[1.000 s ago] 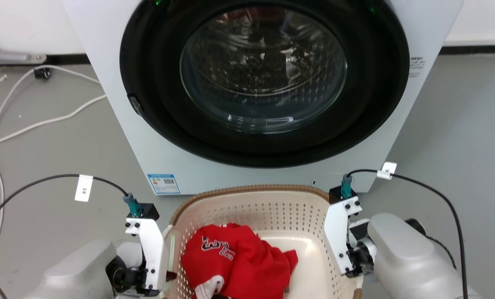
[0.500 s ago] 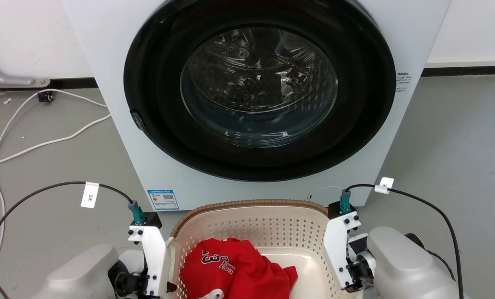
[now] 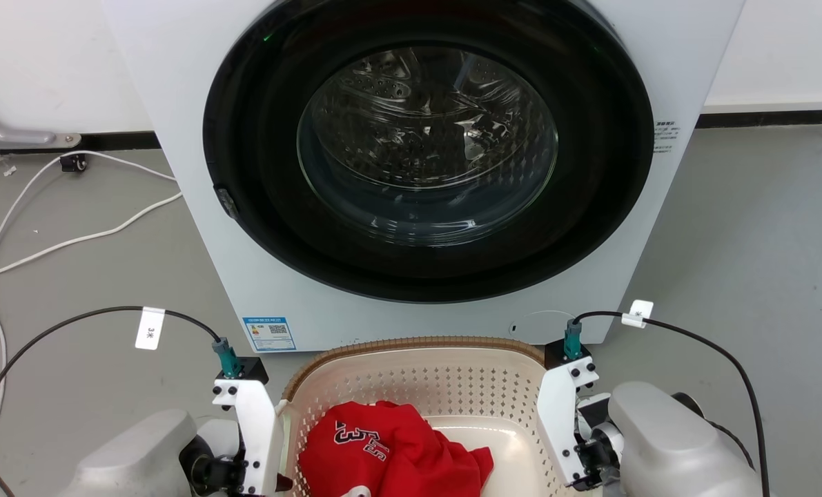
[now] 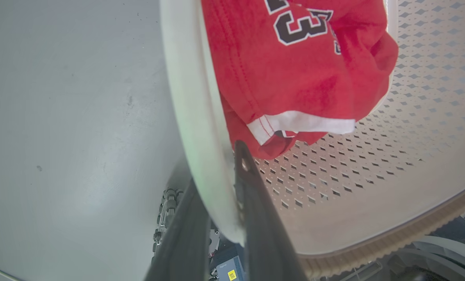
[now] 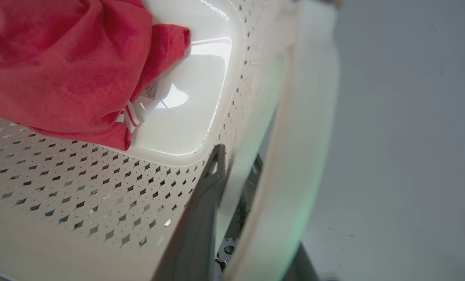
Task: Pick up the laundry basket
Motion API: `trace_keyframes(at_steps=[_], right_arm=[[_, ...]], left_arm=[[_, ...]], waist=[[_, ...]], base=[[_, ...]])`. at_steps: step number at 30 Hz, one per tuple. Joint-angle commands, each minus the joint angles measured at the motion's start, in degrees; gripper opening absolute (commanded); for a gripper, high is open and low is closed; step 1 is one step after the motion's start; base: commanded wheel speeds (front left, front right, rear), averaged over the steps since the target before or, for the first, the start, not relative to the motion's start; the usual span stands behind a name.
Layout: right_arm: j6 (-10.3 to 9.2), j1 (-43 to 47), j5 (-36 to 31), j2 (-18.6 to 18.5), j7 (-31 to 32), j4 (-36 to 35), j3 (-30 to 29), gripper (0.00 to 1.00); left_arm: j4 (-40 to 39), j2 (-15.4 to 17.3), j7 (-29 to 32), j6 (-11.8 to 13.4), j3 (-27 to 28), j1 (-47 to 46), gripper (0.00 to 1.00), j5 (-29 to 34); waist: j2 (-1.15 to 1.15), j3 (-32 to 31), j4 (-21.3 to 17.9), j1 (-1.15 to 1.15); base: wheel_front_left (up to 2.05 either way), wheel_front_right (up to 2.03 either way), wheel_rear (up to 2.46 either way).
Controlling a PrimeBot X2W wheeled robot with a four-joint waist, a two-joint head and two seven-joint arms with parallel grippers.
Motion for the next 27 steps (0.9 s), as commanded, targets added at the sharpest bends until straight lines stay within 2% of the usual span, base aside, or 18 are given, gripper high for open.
trace_keyframes(at_steps=[1, 27], right_arm=[[0.30, 0.2, 0.0, 0.0, 0.0, 0.1, 0.5, 0.00], [0.30, -1.1, 3.2, 0.0, -1.1, 1.6, 2.8, 0.00]], left_arm=[[0.1, 0.0, -0.1, -0.1, 0.2, -0.1, 0.00, 0.1], [0.9, -0.2, 0.3, -0.1, 0.3, -1.5, 0.00, -0.5]], waist=[[0.00, 0.0, 0.0, 0.00], [0.00, 0.3, 0.2, 0.00]], base=[[0.00, 0.00, 0.00], [0.00, 0.00, 0.00]])
